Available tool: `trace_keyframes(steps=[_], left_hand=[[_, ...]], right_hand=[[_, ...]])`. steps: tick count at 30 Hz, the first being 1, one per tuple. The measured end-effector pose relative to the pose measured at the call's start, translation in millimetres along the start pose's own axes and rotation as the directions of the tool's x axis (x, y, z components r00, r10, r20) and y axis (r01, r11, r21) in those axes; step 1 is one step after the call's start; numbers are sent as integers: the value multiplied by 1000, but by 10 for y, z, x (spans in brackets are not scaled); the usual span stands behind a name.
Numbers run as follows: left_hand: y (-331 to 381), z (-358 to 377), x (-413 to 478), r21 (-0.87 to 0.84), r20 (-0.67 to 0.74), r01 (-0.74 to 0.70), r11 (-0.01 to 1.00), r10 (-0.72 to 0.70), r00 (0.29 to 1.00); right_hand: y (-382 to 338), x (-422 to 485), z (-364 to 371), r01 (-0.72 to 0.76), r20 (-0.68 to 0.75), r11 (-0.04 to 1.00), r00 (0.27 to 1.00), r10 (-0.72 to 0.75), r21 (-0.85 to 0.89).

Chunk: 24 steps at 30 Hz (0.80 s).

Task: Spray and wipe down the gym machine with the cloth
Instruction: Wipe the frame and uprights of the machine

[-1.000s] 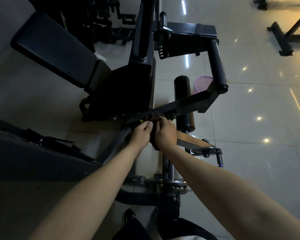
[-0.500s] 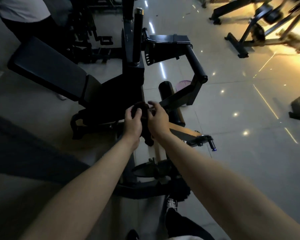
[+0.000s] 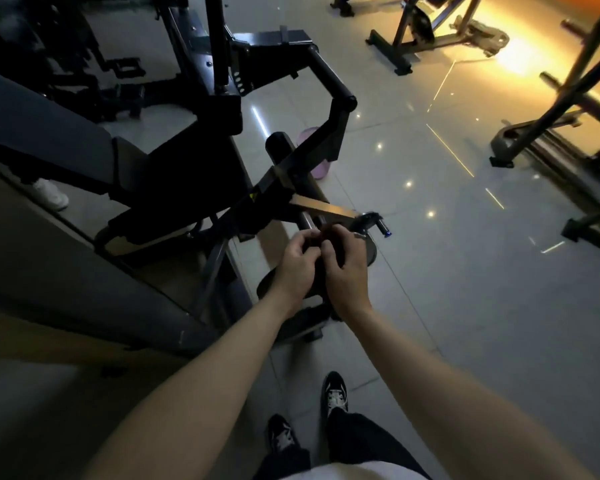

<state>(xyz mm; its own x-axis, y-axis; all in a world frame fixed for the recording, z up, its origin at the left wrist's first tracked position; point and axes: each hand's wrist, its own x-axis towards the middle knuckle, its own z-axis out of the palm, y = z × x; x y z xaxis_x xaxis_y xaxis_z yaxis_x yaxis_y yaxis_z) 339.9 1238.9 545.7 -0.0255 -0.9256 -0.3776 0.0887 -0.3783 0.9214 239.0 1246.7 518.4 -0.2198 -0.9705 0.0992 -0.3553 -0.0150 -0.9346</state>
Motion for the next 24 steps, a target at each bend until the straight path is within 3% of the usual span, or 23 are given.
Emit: trace_keyframes(steps=[3, 5, 8, 11, 15, 18, 20, 22, 24], left_hand=[[-338, 182, -17, 155, 88, 3, 988, -17, 996], [-579, 268, 6, 287, 87, -9, 958, -17, 996], [-892, 337, 79, 353, 9, 83, 932, -92, 996], [-1094, 373, 227, 460, 6, 200, 865, -228, 974], [-1133, 403, 311, 464, 48, 267, 845, -325, 945], [-1252, 408, 381, 455, 80, 297, 839, -371, 925], [-1306, 389, 412, 423, 69, 326, 845, -389, 919], [-1347, 371, 430, 440, 52, 356, 824, -419, 906], [-1345, 355, 428, 470, 66, 343, 813, -420, 905]], right_hand=[[289, -144, -232, -117, -64, 980, 992, 108, -160], [464, -202, -312, -274, -179, 951, 952, 248, -143], [696, -247, -441, -453, -291, 890, 860, 418, -60], [872, -174, -577, -508, -365, 861, 804, 470, -11], [1036, -49, -617, -519, -402, 854, 772, 493, 51], [1187, 10, -480, -492, -279, 871, 836, 473, 0], [1286, -5, -333, -430, -60, 891, 903, 426, -144], [1384, -93, -164, -336, 141, 857, 898, 416, -391], [1424, -199, -36, -236, 221, 793, 881, 419, -562]])
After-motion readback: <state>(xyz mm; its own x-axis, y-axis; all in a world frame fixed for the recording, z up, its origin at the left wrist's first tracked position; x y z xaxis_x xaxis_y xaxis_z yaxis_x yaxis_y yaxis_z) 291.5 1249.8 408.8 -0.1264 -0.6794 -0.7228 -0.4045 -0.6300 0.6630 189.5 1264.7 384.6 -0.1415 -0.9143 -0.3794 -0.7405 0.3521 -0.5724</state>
